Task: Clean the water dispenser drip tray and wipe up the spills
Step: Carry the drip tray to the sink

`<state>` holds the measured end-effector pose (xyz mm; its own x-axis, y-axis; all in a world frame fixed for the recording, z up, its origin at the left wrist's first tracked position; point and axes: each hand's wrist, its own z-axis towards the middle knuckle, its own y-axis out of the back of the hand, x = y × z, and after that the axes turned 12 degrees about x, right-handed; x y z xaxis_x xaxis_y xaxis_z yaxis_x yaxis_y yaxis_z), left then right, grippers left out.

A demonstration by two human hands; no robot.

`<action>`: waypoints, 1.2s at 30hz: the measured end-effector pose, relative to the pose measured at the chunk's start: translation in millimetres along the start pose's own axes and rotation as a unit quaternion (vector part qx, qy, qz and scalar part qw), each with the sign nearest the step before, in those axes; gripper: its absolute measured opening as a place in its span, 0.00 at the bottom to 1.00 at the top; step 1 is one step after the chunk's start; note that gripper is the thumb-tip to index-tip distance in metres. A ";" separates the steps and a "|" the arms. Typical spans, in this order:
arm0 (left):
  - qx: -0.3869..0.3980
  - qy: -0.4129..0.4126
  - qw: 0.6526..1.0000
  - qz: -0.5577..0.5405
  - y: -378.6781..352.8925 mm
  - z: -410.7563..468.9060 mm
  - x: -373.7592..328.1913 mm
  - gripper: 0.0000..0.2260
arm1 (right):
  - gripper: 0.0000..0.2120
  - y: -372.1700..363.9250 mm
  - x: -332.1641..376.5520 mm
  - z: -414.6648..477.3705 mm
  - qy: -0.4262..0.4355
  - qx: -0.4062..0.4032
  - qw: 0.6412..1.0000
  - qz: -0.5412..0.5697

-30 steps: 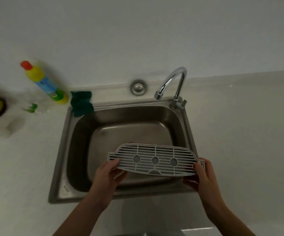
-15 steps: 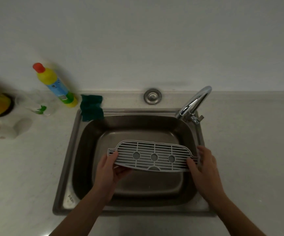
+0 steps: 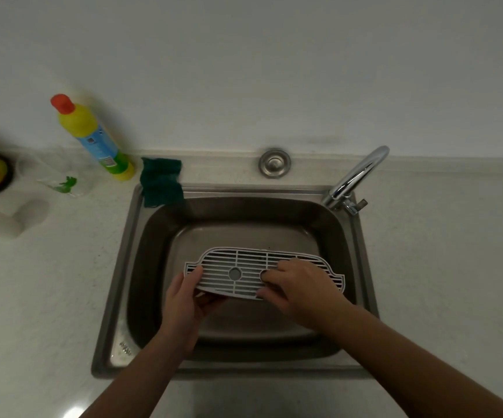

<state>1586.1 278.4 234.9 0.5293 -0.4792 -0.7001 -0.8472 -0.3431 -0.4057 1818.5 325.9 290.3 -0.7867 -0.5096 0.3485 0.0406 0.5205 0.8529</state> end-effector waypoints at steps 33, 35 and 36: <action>-0.039 -0.049 0.996 0.058 12.8 -9.6 29.4 0.06 | 0.17 -70.4 -182.5 -121.6 -0.360 -0.033 0.931 -0.042; -0.054 -0.057 0.995 0.058 8.9 -15.3 33.2 0.07 | 0.17 -81.6 -191.3 -125.0 -0.361 -0.052 0.930 -0.040; -0.060 -0.058 0.995 0.057 7.2 -17.8 35.2 0.07 | 0.16 -84.8 -192.5 -126.2 -0.358 -0.062 0.931 -0.040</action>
<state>1599.4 244.7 217.8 0.4149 -0.4262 -0.8038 -0.8863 -0.3892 -0.2511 2044.3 293.4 200.0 -0.9974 0.0661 -0.0282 0.0001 0.3941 0.9191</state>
